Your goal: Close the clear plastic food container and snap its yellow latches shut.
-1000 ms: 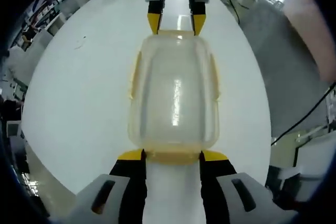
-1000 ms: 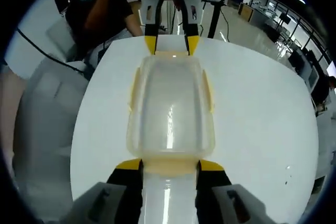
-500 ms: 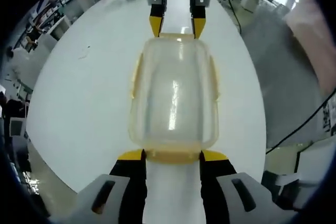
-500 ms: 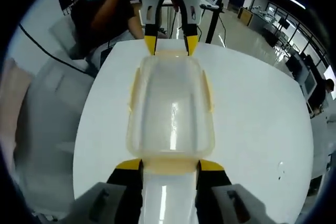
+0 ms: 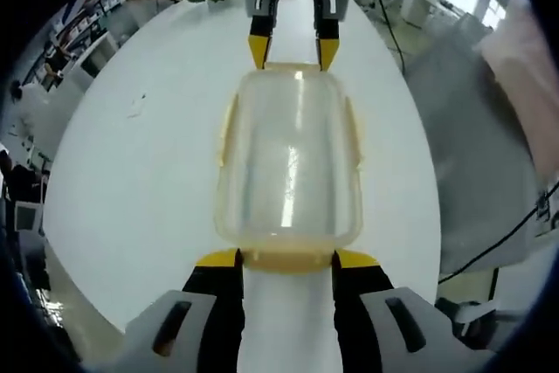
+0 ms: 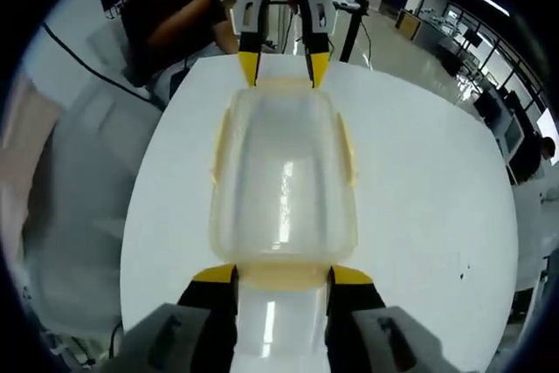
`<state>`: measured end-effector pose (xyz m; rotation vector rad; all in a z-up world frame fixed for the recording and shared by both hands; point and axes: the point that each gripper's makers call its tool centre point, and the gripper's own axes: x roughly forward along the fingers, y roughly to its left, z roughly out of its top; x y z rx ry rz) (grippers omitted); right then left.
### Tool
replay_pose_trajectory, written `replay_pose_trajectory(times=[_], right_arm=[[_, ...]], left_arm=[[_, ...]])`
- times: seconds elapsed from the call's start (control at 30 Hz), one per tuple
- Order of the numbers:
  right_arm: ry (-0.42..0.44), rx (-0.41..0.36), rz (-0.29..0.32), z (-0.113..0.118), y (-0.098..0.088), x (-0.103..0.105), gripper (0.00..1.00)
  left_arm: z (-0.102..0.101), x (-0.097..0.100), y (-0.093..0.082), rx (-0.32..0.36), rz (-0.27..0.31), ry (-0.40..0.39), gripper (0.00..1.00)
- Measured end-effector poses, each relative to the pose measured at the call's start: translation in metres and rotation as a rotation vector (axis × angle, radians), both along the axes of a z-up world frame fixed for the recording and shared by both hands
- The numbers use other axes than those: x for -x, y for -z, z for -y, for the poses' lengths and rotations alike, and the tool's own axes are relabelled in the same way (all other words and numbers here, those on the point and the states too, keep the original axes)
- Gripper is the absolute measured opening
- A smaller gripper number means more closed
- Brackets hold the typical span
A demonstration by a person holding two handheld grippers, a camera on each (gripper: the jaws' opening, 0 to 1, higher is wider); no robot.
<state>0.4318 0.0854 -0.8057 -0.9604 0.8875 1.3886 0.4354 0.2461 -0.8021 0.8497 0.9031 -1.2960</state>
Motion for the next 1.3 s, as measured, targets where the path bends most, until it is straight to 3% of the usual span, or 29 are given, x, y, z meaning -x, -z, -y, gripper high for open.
replay_pose_trajectory(times=[0.4, 0.7, 1.3], right_arm=[[0.006, 0.043, -0.001, 0.044, 0.002, 0.001, 0.36], [0.037, 0.071, 0.001, 0.078, 0.006, 0.001, 0.36], [0.101, 0.105, -0.007, 0.129, 0.009, 0.007, 0.37]], left_arm=[[0.045, 0.002, 0.005, 0.015, -0.008, -0.001, 0.37], [0.076, -0.002, -0.001, 0.016, 0.009, 0.025, 0.37], [0.128, -0.005, 0.002, 0.023, 0.012, 0.084, 0.37]])
